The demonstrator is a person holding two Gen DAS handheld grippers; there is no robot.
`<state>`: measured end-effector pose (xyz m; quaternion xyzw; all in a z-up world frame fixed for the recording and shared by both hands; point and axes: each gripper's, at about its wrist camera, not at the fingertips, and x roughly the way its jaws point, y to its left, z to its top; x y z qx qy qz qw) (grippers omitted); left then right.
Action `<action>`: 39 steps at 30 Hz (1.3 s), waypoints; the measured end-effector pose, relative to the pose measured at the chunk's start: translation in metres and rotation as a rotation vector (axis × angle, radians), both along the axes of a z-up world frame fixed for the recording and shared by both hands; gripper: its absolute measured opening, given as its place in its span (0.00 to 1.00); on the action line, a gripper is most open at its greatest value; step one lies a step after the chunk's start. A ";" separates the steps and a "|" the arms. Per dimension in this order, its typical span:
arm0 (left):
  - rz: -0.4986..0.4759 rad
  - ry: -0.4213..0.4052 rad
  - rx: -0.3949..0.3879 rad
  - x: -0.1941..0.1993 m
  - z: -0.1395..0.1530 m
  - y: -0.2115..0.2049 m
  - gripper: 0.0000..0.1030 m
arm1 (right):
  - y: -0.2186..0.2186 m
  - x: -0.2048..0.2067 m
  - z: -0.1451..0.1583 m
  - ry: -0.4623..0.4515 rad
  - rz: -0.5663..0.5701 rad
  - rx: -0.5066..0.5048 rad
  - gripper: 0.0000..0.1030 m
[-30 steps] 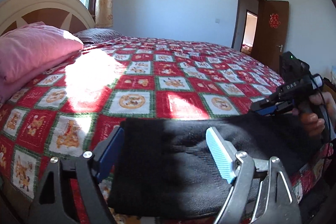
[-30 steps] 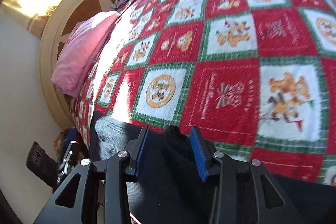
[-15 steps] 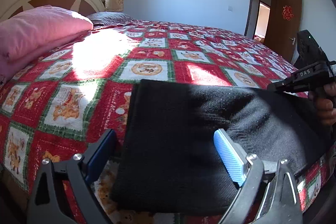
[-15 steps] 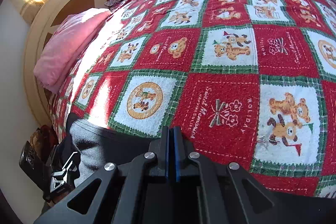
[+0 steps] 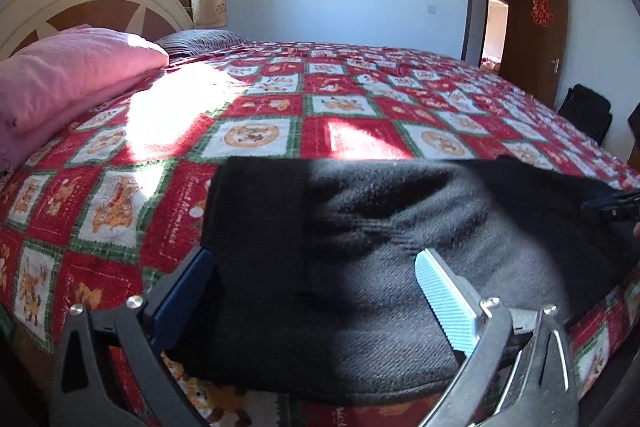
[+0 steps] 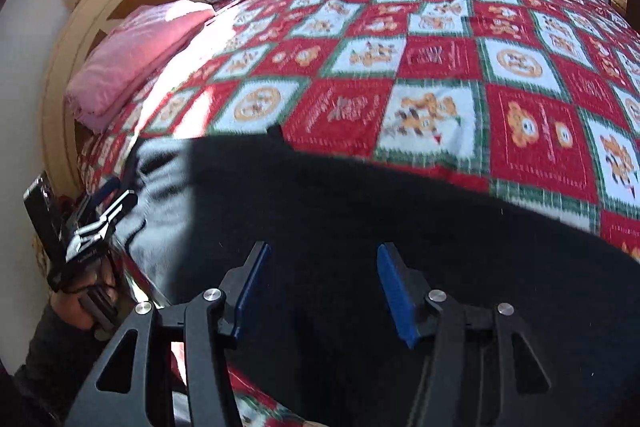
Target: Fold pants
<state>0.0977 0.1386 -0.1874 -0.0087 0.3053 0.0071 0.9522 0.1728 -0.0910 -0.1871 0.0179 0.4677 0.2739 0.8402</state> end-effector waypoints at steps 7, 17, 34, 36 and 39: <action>-0.038 -0.029 -0.002 -0.007 0.027 -0.022 1.00 | -0.054 -0.030 0.034 -0.110 -0.019 0.000 0.55; -0.292 -0.030 0.009 -0.003 0.040 -0.111 1.00 | -0.332 -0.072 0.111 -0.232 -0.600 -0.064 0.55; -0.209 0.066 -0.009 0.014 0.010 -0.116 1.00 | -0.465 -0.050 0.056 0.006 -0.704 -0.089 0.07; -0.206 0.063 -0.008 0.013 0.010 -0.115 1.00 | -0.465 -0.053 0.066 -0.040 -0.718 -0.079 0.05; -0.200 0.059 -0.003 0.013 0.008 -0.113 1.00 | -0.463 -0.056 0.081 -0.117 -0.738 -0.076 0.05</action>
